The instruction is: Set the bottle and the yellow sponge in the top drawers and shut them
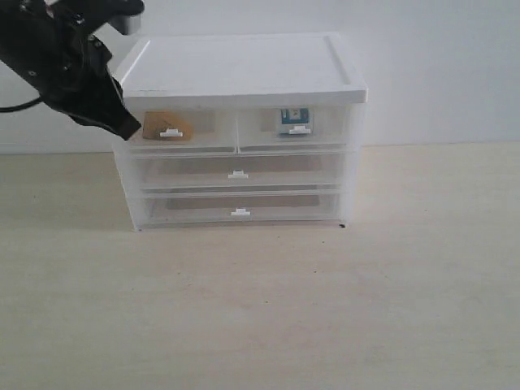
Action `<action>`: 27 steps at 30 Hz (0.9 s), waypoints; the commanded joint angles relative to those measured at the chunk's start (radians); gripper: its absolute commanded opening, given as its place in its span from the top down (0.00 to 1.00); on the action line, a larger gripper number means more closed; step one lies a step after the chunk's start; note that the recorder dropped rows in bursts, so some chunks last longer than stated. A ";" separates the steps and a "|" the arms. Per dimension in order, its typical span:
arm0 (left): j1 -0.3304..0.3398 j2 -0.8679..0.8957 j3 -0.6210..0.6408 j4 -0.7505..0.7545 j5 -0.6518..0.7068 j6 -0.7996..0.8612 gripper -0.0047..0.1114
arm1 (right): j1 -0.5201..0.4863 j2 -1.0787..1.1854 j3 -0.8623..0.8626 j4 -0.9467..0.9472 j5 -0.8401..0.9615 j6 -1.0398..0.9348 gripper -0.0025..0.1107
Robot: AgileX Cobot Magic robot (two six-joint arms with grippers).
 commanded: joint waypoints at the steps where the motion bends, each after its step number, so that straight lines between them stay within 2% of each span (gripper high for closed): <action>1: 0.000 -0.095 0.007 0.091 0.077 -0.285 0.92 | 0.001 -0.005 0.004 -0.007 -0.008 -0.002 0.98; 4: 0.000 -0.186 0.065 0.121 0.052 -0.378 0.92 | 0.001 -0.005 0.004 -0.007 -0.008 -0.002 0.98; 9: 0.000 -0.344 0.200 0.161 -0.067 -0.495 0.92 | 0.001 -0.005 0.004 -0.007 -0.008 -0.002 0.98; 16: 0.000 -0.543 0.404 0.206 -0.193 -0.495 0.92 | 0.001 -0.005 0.004 -0.007 -0.008 -0.002 0.98; 20: 0.000 -0.650 0.509 0.210 -0.209 -0.527 0.92 | 0.001 -0.005 0.004 -0.007 -0.008 -0.002 0.98; 27: 0.000 -0.780 0.614 0.210 -0.182 -0.663 0.92 | 0.001 -0.005 0.004 -0.007 -0.008 -0.002 0.98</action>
